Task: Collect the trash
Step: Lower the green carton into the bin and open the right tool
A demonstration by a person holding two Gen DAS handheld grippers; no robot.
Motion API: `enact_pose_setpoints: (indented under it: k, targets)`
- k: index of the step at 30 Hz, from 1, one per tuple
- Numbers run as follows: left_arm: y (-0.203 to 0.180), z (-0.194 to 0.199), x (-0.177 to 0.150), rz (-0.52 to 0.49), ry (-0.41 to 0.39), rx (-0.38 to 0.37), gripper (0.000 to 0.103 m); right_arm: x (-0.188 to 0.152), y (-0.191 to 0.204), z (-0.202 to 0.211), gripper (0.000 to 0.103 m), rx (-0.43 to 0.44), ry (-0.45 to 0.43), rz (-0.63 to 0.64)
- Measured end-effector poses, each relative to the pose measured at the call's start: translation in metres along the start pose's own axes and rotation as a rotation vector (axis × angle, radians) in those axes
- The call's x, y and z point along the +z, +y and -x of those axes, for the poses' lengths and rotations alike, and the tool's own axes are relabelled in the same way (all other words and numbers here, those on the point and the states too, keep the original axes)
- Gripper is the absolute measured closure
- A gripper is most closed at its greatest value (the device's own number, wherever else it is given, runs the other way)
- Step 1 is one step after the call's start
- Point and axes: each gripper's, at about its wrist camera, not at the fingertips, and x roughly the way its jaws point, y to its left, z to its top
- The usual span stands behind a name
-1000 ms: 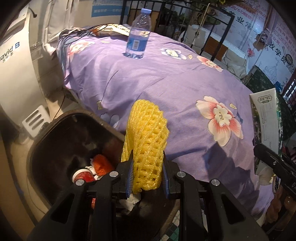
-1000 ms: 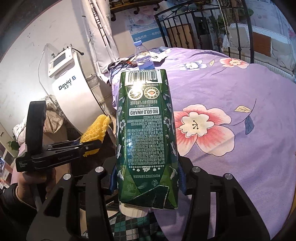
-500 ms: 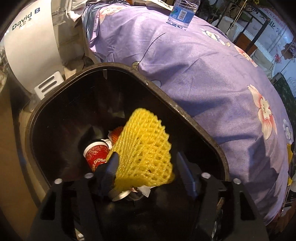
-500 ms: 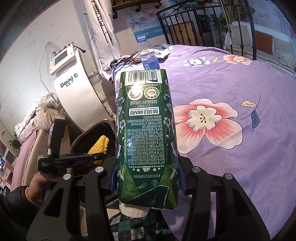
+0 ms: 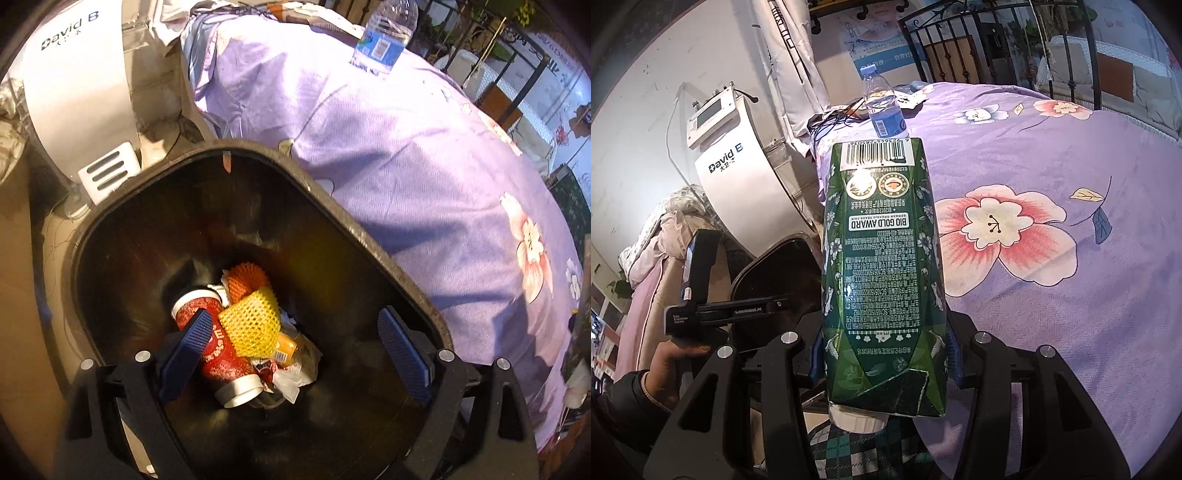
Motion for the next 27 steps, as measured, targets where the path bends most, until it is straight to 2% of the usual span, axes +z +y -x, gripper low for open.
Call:
enact_pose_setpoints:
  k: [5,10,19,27]
  targets:
    - [0.001,0.027,0.012,0.015,-0.108,0.038,0.012,0.001,0.007,-0.009,0.054,0.025,0.025,0.025]
    - [0.009,0.052,0.024,0.040,-0.202,0.068,0.010,-0.001,0.027,-0.031,0.054,0.085,0.078,0.069]
    - [0.033,0.079,0.038,0.084,-0.281,0.101,0.009,-0.014,0.085,-0.088,0.054,0.203,0.204,0.184]
    - [0.059,0.083,0.037,0.146,-0.291,0.115,0.009,-0.021,0.118,-0.130,0.054,0.223,0.290,0.251]
